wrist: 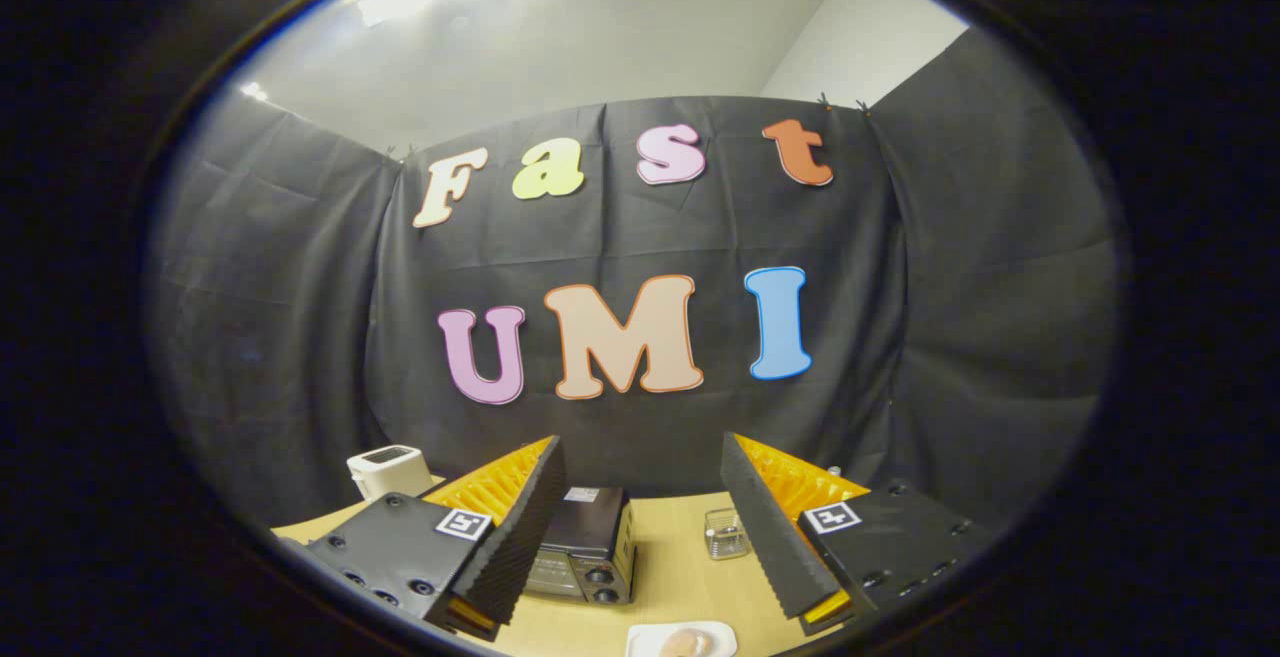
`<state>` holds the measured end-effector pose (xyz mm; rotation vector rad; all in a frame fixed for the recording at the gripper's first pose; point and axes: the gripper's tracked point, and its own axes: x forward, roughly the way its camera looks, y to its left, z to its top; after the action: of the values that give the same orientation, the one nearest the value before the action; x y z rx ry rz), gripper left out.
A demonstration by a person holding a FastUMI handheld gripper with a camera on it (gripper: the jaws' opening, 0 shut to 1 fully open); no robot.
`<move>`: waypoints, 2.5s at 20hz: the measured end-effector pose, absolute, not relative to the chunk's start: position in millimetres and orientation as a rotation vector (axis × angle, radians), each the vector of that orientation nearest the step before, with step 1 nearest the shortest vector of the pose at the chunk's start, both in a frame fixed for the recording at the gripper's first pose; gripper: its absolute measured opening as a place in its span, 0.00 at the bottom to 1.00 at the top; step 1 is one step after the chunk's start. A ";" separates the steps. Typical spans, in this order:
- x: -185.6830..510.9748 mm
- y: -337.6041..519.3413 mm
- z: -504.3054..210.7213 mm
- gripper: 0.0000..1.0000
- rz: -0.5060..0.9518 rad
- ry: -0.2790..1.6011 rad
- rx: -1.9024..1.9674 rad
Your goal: Open the toaster oven, put the food inside, and close the toaster oven door.
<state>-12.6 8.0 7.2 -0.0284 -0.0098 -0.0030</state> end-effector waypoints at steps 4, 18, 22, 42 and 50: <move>-15.2 13.8 1.8 0.97 0.005 0.002 -0.042; -12.3 5.7 -44.8 0.97 -0.002 0.038 -0.004; -12.3 -1.4 -73.9 0.97 -0.019 0.046 -0.027; 42.6 111.3 -227.1 0.97 0.120 0.180 0.050; 89.0 161.4 -229.3 0.97 0.132 0.143 0.020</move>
<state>89.0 161.4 -229.3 0.0203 0.1434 0.1322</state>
